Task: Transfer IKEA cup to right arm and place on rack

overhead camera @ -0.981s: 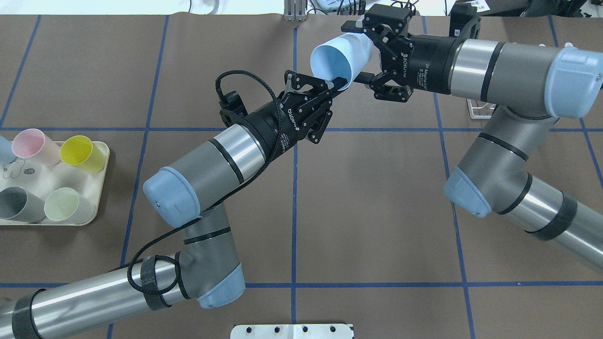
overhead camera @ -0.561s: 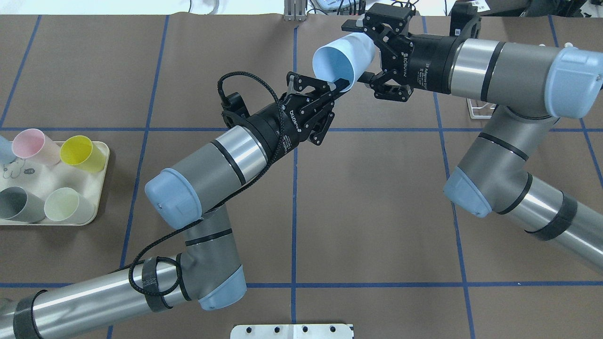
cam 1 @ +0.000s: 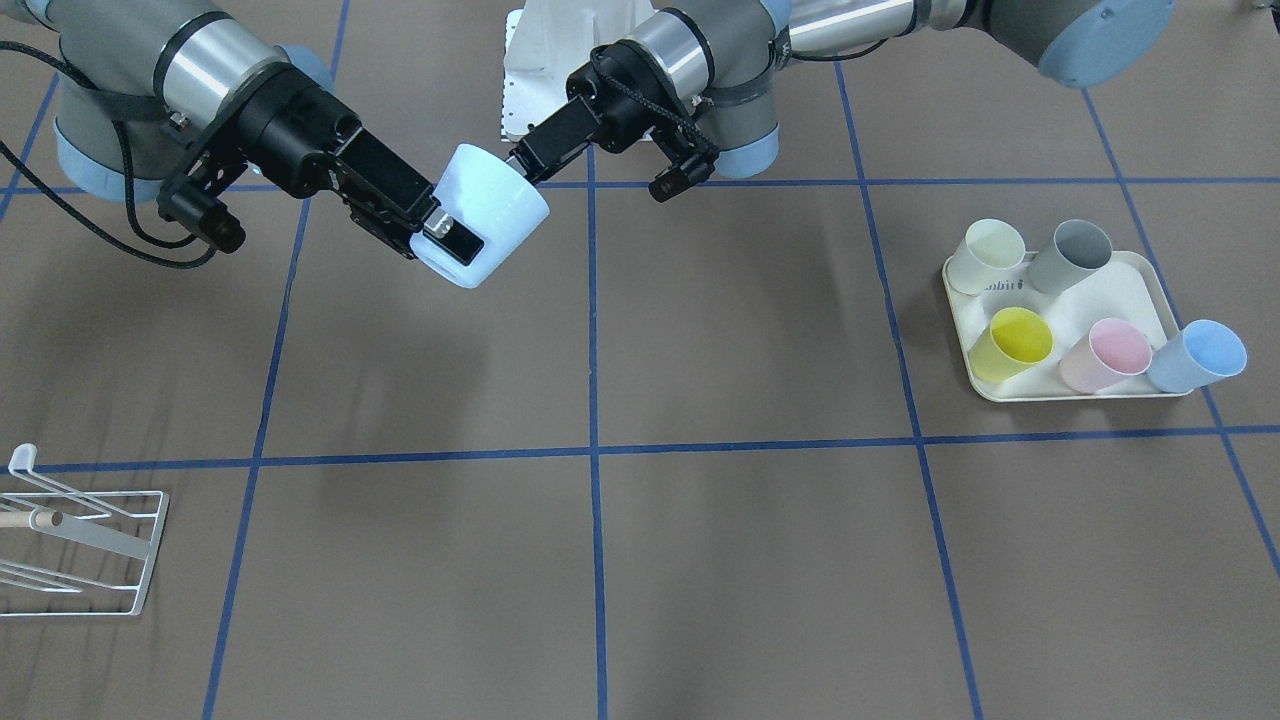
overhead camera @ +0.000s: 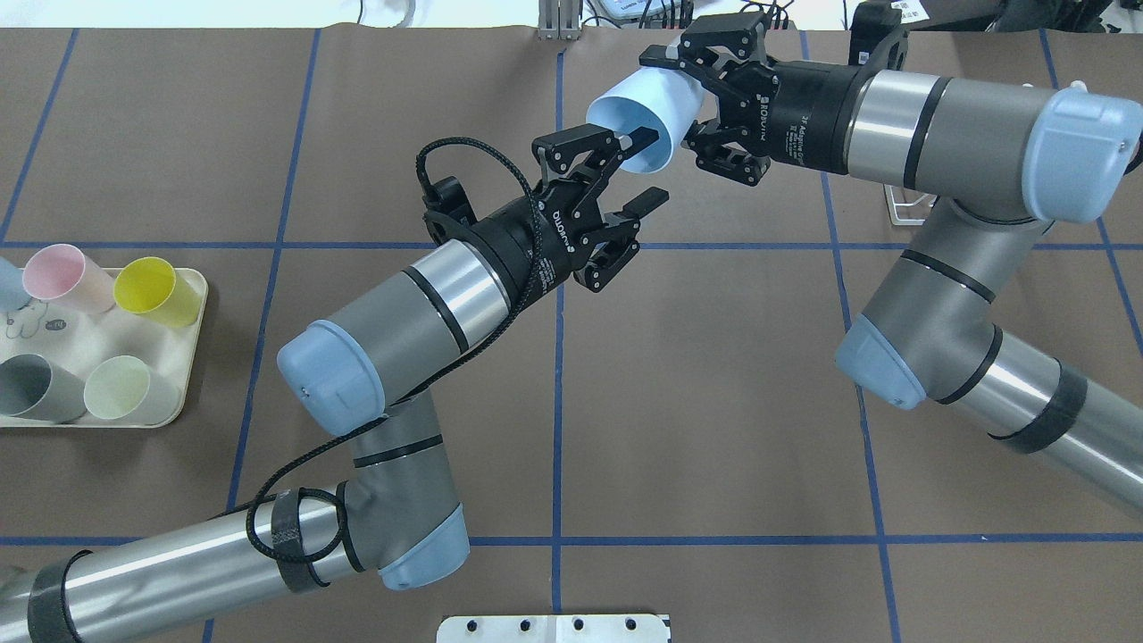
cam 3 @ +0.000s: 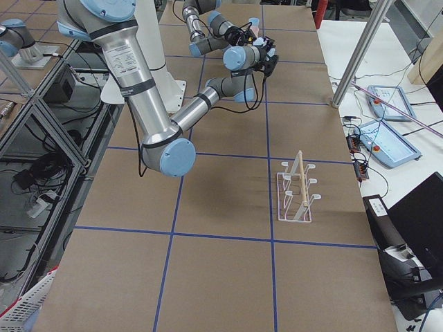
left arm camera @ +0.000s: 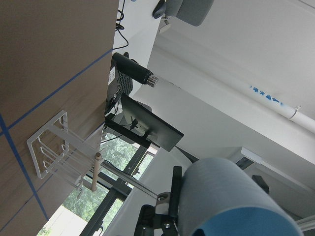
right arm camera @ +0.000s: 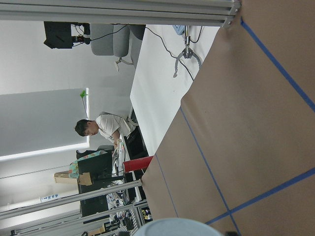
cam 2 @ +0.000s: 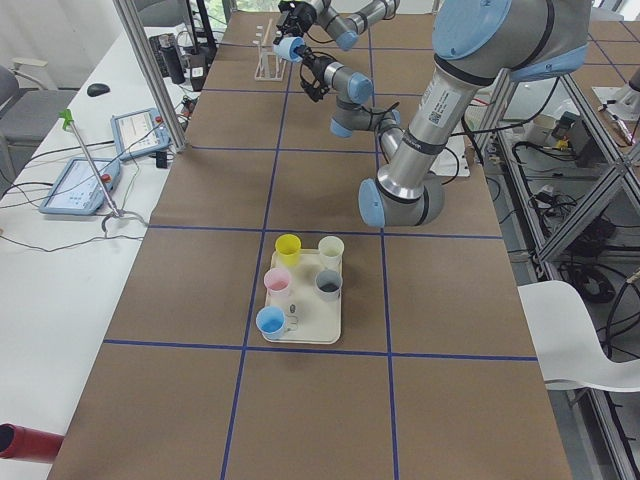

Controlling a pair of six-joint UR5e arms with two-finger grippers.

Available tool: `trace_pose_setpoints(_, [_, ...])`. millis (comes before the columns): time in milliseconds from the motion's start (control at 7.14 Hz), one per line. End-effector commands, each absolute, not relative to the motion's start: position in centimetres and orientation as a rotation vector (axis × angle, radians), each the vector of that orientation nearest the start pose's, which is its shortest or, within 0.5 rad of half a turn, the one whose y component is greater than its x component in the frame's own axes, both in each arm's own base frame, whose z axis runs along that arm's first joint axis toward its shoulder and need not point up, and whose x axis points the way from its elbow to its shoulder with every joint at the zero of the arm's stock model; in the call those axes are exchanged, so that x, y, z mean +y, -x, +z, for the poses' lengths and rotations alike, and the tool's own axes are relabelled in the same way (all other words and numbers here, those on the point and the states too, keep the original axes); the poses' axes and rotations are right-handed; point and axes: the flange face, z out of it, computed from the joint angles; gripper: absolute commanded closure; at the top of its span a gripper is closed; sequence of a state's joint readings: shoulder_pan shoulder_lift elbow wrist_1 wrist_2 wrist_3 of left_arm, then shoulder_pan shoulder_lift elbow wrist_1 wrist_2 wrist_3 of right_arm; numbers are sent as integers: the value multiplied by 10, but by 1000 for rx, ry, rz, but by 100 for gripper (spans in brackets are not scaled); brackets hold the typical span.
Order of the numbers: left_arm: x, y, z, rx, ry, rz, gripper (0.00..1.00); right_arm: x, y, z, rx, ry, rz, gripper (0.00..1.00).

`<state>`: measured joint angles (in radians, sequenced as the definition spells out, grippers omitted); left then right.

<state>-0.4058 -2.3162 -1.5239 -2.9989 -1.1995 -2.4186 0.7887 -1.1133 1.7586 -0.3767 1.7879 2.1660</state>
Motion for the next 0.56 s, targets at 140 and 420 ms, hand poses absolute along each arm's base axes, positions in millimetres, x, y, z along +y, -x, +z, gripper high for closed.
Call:
trace_pose_setpoints(140, [-399, -495, 89, 2293, 270, -1091, 0, -494, 309, 189, -1907, -85, 812, 100])
trace_pose_setpoints(420, [-400, -494, 90, 2292, 262, -1090, 0, -524, 281, 210, -1855, -202, 852, 100])
